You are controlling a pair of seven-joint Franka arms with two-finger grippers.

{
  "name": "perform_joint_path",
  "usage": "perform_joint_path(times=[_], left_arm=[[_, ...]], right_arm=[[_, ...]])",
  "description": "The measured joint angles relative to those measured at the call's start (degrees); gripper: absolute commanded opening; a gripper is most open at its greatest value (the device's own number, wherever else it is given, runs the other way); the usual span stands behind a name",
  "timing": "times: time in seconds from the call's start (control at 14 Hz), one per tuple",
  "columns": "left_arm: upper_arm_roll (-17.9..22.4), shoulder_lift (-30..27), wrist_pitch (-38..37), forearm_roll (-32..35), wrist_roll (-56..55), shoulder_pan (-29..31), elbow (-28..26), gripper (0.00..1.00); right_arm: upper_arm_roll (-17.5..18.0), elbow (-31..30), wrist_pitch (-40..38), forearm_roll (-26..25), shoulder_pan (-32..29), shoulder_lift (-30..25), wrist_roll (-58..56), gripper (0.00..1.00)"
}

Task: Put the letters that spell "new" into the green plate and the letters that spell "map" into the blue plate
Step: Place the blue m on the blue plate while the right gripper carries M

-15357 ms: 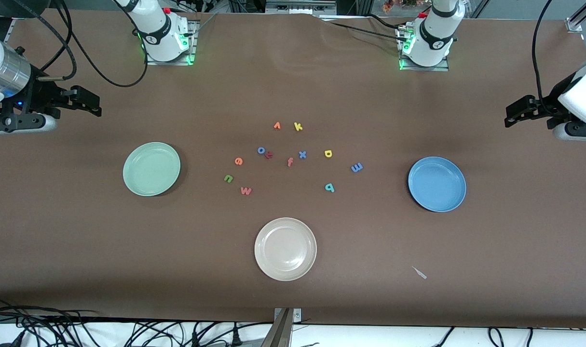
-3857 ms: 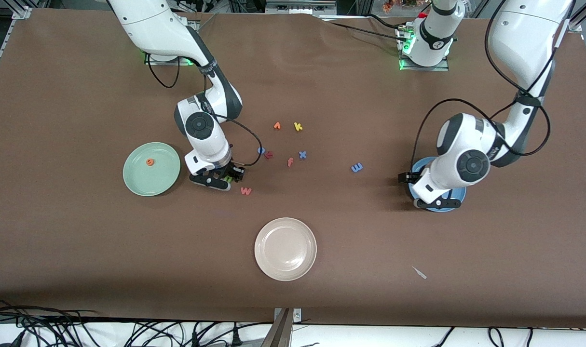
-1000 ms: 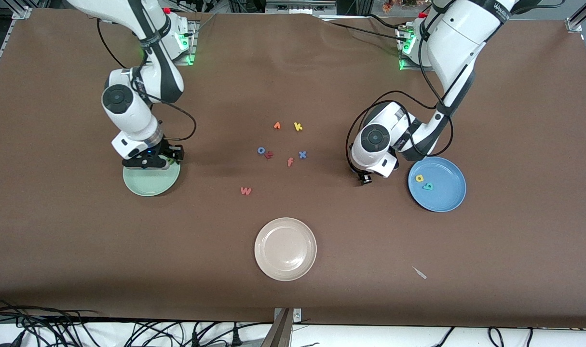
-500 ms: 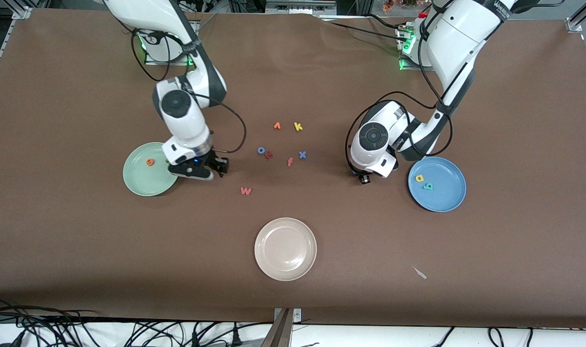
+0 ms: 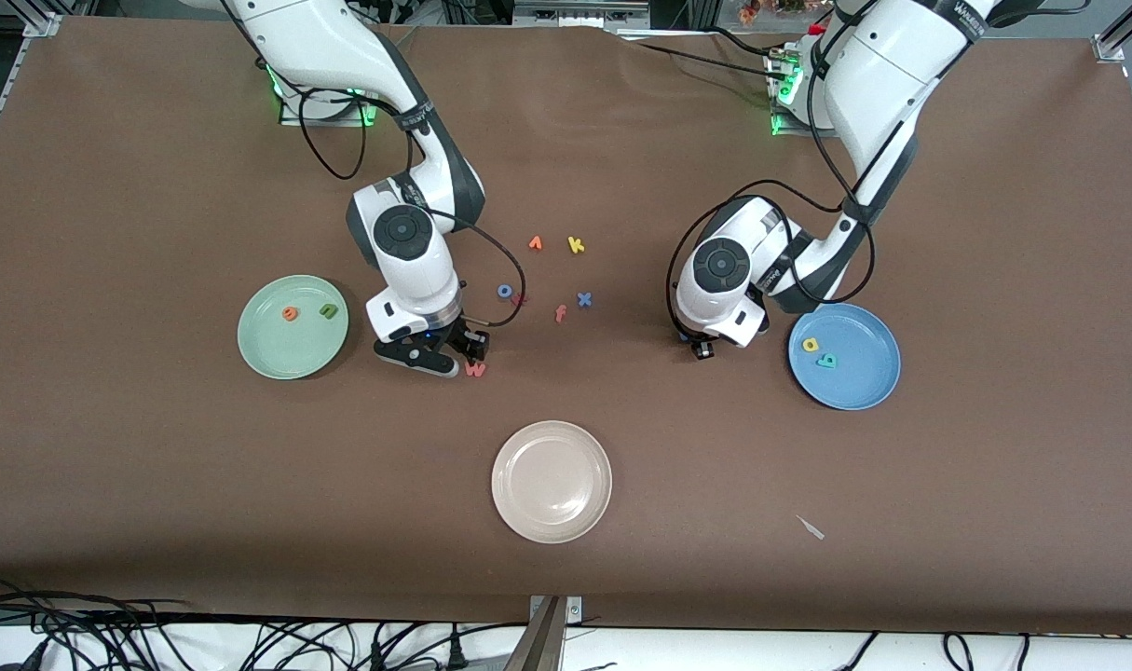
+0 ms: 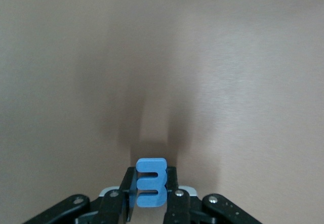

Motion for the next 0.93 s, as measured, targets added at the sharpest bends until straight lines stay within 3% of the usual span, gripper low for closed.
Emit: perform_joint_path(times=[0.64, 0.93], left_arm=[[0.4, 0.0, -19.2, -0.2, 38.1, 5.4, 8.2, 0.0], [0.5, -0.1, -23.1, -0.2, 57.4, 10.6, 9.1, 0.0]], right_arm=[[1.6, 3.7, 0.0, 0.0, 0.1, 4.8, 4.5, 0.75], [1.8, 4.5, 0.1, 0.0, 0.2, 6.1, 4.7, 0.75]])
